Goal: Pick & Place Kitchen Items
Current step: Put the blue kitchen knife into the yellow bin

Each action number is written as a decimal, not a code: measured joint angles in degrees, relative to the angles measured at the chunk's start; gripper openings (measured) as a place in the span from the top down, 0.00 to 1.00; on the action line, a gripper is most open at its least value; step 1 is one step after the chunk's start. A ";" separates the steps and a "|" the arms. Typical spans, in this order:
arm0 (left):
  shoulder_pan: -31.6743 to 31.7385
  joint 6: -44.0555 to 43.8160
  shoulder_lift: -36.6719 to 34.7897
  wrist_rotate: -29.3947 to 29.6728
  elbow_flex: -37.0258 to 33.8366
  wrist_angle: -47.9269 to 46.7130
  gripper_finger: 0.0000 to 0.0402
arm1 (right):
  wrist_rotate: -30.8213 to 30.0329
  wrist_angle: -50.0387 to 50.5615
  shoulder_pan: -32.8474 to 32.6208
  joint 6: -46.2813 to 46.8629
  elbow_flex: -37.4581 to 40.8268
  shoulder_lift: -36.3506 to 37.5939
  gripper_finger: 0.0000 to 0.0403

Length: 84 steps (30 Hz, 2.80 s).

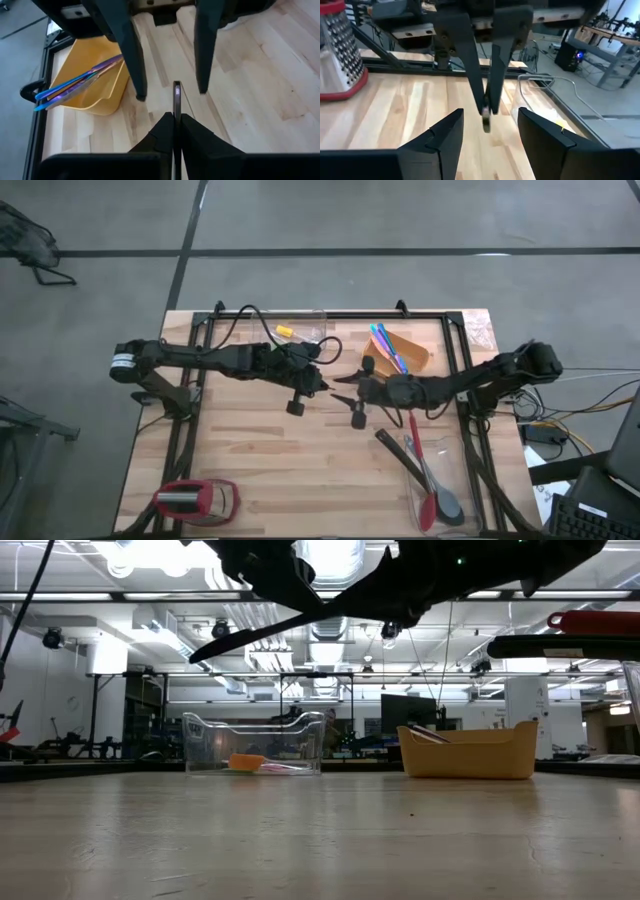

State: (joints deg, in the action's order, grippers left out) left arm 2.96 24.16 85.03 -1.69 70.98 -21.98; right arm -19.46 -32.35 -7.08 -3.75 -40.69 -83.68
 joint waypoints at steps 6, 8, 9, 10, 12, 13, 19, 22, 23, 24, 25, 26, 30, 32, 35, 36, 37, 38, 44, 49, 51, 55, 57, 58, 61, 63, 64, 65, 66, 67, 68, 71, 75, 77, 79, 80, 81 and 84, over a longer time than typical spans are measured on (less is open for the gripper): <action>0.00 0.71 0.00 0.02 0.00 0.83 0.94 | -0.03 -0.32 1.24 0.72 -0.11 -1.13 0.57; 0.00 0.72 0.00 0.02 0.00 1.31 0.95 | -0.03 -0.70 1.67 0.62 -0.11 -1.55 0.59; 0.00 0.72 0.00 0.02 0.00 1.25 0.95 | 0.00 -0.70 1.85 0.57 -0.10 -1.61 0.60; 0.00 0.71 0.00 0.12 0.00 1.25 0.95 | 0.06 -0.78 1.95 0.57 -0.09 -1.68 0.61; 0.04 0.72 0.00 0.11 0.00 1.21 0.94 | 0.06 -1.01 2.06 0.35 -0.09 -1.68 0.62; 0.04 0.72 0.00 0.13 0.00 1.09 0.93 | 0.08 -1.07 2.06 0.32 -0.09 -1.67 0.63; 0.04 1.08 0.00 0.20 0.00 0.96 0.95 | 0.65 -1.25 1.98 0.15 -0.09 -1.58 0.66; 0.04 1.18 0.00 0.24 0.00 0.96 0.95 | 0.65 -1.59 2.00 0.17 -0.09 -1.58 0.67; 0.04 1.18 0.00 0.24 0.00 0.96 0.94 | 0.68 -1.87 2.00 0.16 -0.09 -1.58 0.66; 0.02 1.16 0.00 0.23 0.00 0.97 0.94 | 1.07 -2.21 2.00 0.16 -0.09 -1.58 0.66; 0.02 1.16 0.00 0.22 0.00 0.92 0.93 | 1.68 -2.71 2.00 0.29 -0.09 -1.58 0.66; 0.00 1.12 0.00 0.22 0.00 0.90 0.93 | 1.98 -3.11 2.00 0.50 -0.09 -1.57 0.65; 0.00 1.11 0.00 0.24 0.00 0.94 0.94 | 2.05 -2.97 2.11 0.57 -0.09 -1.53 0.66; 0.00 1.11 0.00 0.22 0.00 0.96 0.95 | 1.96 -2.72 2.11 0.59 -0.09 -1.53 0.68; 0.01 0.98 0.00 0.28 0.00 1.10 0.95 | 1.98 -2.54 2.11 0.57 -0.08 -1.53 0.73; 0.02 0.96 0.00 0.28 0.00 1.14 0.94 | 1.98 -2.54 2.11 0.50 -0.07 -1.53 0.75; 0.02 0.94 0.00 0.29 0.00 1.14 0.93 | 2.00 -2.56 2.11 0.40 -0.07 -1.53 0.77; 0.02 0.90 0.00 0.31 0.00 1.18 0.92 | 2.01 -2.56 2.11 0.39 -0.07 -1.53 0.79; 0.07 0.35 0.00 0.62 0.00 1.27 0.95 | 2.03 -2.56 2.08 -0.11 -0.07 -1.53 0.94; 0.09 -0.13 0.00 0.58 0.00 1.25 0.93 | 1.79 -2.56 2.06 -0.01 -0.06 -1.53 0.96; 0.04 -0.02 0.00 0.38 0.00 1.19 0.90 | 1.99 -2.59 2.06 0.44 -0.04 -1.53 0.97; 0.04 0.13 0.00 0.26 -0.02 1.14 0.85 | 1.95 -2.61 2.06 0.82 -0.04 -1.47 0.97; 0.02 0.13 0.00 0.24 -0.02 1.14 0.84 | 1.95 -2.61 2.08 1.02 -0.04 -1.47 0.97; 0.02 0.11 0.00 0.24 -0.02 1.14 0.84 | 1.94 -2.61 2.08 1.15 -0.04 -1.47 0.97; 0.02 -0.10 0.00 0.63 -0.02 1.26 0.84 | 1.55 -2.58 2.08 1.18 -0.04 -1.47 0.97; -0.11 -0.79 0.00 2.82 -0.02 1.98 0.84 | 1.05 -2.26 2.13 1.22 -0.02 -1.47 0.97; -0.17 -1.16 0.00 4.14 -0.02 2.12 0.84 | 0.64 -2.21 2.17 1.21 -0.02 -1.47 0.97; -0.17 -1.31 -0.02 5.09 -0.02 2.39 0.84 | -0.08 -2.19 2.17 1.20 -0.02 -1.47 0.97; -0.16 -1.36 -0.07 5.31 -0.02 2.51 0.83 | -0.63 -2.06 2.17 1.20 -0.02 -1.42 0.97; -0.15 -1.44 -0.11 5.33 -0.02 2.52 0.82 | -0.82 -1.61 2.17 1.22 -0.02 -1.31 0.97; -0.15 -1.79 -0.14 5.44 -0.02 2.65 0.81 | -1.51 -0.98 2.17 1.26 -0.02 -1.20 0.97; -0.20 -2.02 -0.31 5.54 -0.02 2.90 0.75 | -3.38 0.12 2.17 1.42 0.00 -0.84 0.97; -0.31 -3.05 -1.67 5.62 -0.02 3.72 0.68 | -7.08 3.27 2.11 1.20 0.00 1.05 0.97; -0.33 -3.84 -2.54 5.68 -0.02 4.47 0.65 | -9.44 5.87 2.11 1.25 0.02 2.90 0.97; -0.41 -4.41 -3.06 5.68 -0.02 4.14 0.62 | -12.51 9.64 2.08 1.39 0.02 5.50 0.97; -0.42 -4.69 -3.46 5.68 -0.02 4.23 0.60 | -14.04 11.21 2.08 1.65 0.02 6.93 0.97; -0.42 -4.82 -3.70 5.68 -0.02 3.91 0.59 | -15.57 13.30 2.04 2.15 0.02 8.46 0.97; -0.44 -4.83 -4.09 5.66 -0.02 3.92 0.58 | -19.57 19.88 1.94 4.16 0.24 13.04 0.97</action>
State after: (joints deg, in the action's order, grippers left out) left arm 2.52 19.33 80.94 3.97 70.96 -18.06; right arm -39.02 -12.47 -5.14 0.42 -40.45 -70.64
